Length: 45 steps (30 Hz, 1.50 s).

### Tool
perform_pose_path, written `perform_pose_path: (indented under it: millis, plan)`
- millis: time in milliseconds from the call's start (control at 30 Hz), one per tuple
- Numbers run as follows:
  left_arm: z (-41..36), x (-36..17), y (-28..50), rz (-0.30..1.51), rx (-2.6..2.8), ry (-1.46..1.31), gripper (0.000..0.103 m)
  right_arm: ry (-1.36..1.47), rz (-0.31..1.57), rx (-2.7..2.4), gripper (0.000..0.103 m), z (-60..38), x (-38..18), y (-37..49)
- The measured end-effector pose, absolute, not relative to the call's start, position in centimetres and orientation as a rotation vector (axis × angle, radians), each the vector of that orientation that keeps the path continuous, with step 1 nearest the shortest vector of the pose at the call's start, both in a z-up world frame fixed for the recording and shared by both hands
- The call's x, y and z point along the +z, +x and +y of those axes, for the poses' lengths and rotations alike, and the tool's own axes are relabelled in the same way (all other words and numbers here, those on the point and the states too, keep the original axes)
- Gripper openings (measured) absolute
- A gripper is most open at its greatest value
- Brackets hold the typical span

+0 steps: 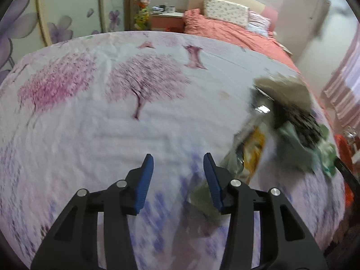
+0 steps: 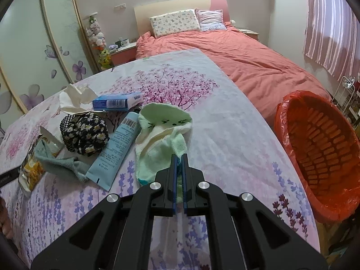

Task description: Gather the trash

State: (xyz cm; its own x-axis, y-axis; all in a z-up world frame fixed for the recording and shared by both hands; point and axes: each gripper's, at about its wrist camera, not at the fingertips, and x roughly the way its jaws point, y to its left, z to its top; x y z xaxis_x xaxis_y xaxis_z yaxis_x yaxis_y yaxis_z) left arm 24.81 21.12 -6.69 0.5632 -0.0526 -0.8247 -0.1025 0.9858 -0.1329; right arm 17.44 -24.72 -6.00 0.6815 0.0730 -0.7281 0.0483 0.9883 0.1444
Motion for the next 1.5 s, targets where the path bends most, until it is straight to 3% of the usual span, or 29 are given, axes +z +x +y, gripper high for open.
perform_pose_path:
  millis: [367, 700, 833, 933, 1000, 1100, 1300, 1500]
  plan:
    - [19.8, -4.6, 23.7, 0.89, -0.019, -0.28, 0.062, 0.168, 0.823, 0.002, 0.004, -25.3, -6.2, 17.1]
    - [15.7, -7.1, 25.5, 0.952, -0.039, -0.152, 0.059, 0.192, 0.826, 0.016, 0.005, -25.9, -6.4, 17.3]
    - [14.4, -7.2, 25.9, 0.947, -0.016, -0.081, 0.059, 0.205, 0.832, 0.025, 0.011, -25.9, -6.5, 17.4]
    - [13.8, -7.3, 26.4, 0.935, 0.036, -0.037, 0.05, 0.212, 0.828, 0.025, 0.025, -25.9, -6.6, 17.3]
    - [14.1, -7.3, 26.8, 0.921, 0.102, -0.024, 0.044, 0.208, 0.823, 0.031, 0.026, -25.8, -6.5, 17.3]
    - [15.5, -7.3, 27.1, 0.907, 0.183, -0.032, 0.043, 0.195, 0.818, 0.043, 0.026, -25.5, -6.3, 17.4]
    - [17.3, -7.4, 27.0, 0.895, 0.196, -0.078, 0.045, 0.166, 0.809, 0.045, 0.056, -24.6, -6.2, 18.4]
    - [17.6, -7.4, 26.9, 0.896, 0.19, -0.085, 0.046, 0.122, 0.864, 0.037, 0.06, -23.3, -7.3, 20.0]
